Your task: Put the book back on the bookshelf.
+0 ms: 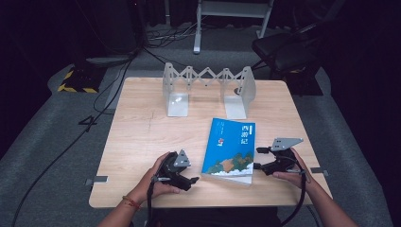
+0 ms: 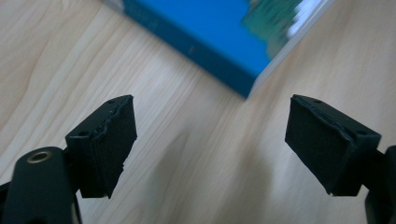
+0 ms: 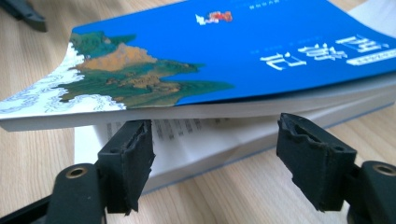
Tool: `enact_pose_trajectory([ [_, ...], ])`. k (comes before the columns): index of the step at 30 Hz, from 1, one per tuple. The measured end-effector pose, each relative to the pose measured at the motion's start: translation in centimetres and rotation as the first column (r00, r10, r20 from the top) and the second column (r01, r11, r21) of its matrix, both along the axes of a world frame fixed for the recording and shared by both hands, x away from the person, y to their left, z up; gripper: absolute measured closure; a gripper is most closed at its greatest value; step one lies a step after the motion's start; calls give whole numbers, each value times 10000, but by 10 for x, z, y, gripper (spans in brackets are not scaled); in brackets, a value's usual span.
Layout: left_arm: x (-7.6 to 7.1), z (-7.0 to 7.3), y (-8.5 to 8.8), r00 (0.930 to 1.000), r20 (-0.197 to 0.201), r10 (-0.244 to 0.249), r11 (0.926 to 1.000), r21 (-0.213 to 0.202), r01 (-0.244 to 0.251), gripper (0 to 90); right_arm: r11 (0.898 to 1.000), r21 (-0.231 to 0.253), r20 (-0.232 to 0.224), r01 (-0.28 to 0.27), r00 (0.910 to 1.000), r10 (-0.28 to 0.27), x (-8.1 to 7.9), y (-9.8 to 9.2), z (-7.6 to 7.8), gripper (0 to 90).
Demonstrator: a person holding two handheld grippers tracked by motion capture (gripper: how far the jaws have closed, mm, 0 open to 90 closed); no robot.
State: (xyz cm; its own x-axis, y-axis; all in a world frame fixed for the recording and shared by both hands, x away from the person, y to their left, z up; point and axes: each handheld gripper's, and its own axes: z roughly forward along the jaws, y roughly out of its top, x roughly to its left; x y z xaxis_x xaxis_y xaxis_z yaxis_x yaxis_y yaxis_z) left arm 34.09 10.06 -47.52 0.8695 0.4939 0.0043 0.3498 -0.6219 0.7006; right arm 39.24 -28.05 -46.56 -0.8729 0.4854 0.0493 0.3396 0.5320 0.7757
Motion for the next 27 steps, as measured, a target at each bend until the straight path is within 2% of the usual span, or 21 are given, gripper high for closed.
enact_pose_trajectory([
  [2,-2,7,-16,9998,79,-191,9994,-271,194,175,10000,-18,144,-7,9999,7,0,4,3,277],
  [3,-2,7,-16,9998,79,-191,9994,-271,194,173,10000,-64,234,11,9997,-9,-1,6,4,277],
  [4,-2,10,-25,9995,74,-293,9989,-352,295,173,10000,-64,234,11,9997,-9,-1,6,4,277],
  [5,-3,12,-36,9989,162,-440,9987,-265,444,177,9999,-108,339,21,9994,-17,-1,7,6,277],
  [7,-5,14,-62,9948,636,-789,9968,166,780,178,10000,-31,380,90,9992,-89,-2,8,7,279],
  [9,-6,13,-83,9923,597,-1089,9940,137,1083,180,9999,-16,488,171,9987,-170,-3,8,9,279],
  [10,-7,12,-91,9919,588,-1123,9936,149,1116,186,9998,-27,544,181,9984,-179,-3,8,10,283],
  [12,-9,10,-107,9888,836,-1239,9920,345,1213,196,9997,80,574,218,9981,-222,-4,9,11,288],
  [13,-10,9,-114,9897,833,-1164,9929,328,1140,206,9996,155,626,243,9977,-253,-4,10,12,290],
  [14,-10,8,-119,9889,1046,-1053,9938,480,1007,221,9995,216,613,246,9978,-258,-4,11,14,293],
  [16,-9,8,-124,9894,1185,-835,9959,456,785,255,9994,229,717,259,9970,-275,-4,12,15,297],
  [19,-6,7,-124,9915,1237,-395,9992,94,387,362,9995,198,777,261,9966,-276,-5,14,16,298],
  [21,-4,7,-122,9893,1429,-301,9995,101,290,444,9993,232,770,290,9966,-308,-5,15,16,298],
  [22,-3,6,-121,9889,1456,-286,9996,59,280,497,9993,240,773,293,9965,-310,-5,15,16,298],
  [23,-3,6,-120,9876,1527,-358,9994,96,347,511,9991,276,798,318,9962,-339,-5,15,16,298],
  [25,-6,6,-118,9831,1766,-488,9988,132,472,585,9990,300,774,339,9963,-362,-4,17,16,299],
  [26,-7,7,-117,9781,1984,-626,9980,230,592,628,9988,312,814,383,9958,-407,-4,17,16,299],
  [27,-6,9,-113,9782,1955,-707,9975,164,688,669,9984,378,843,432,9954,-463,-4,18,16,296],
])
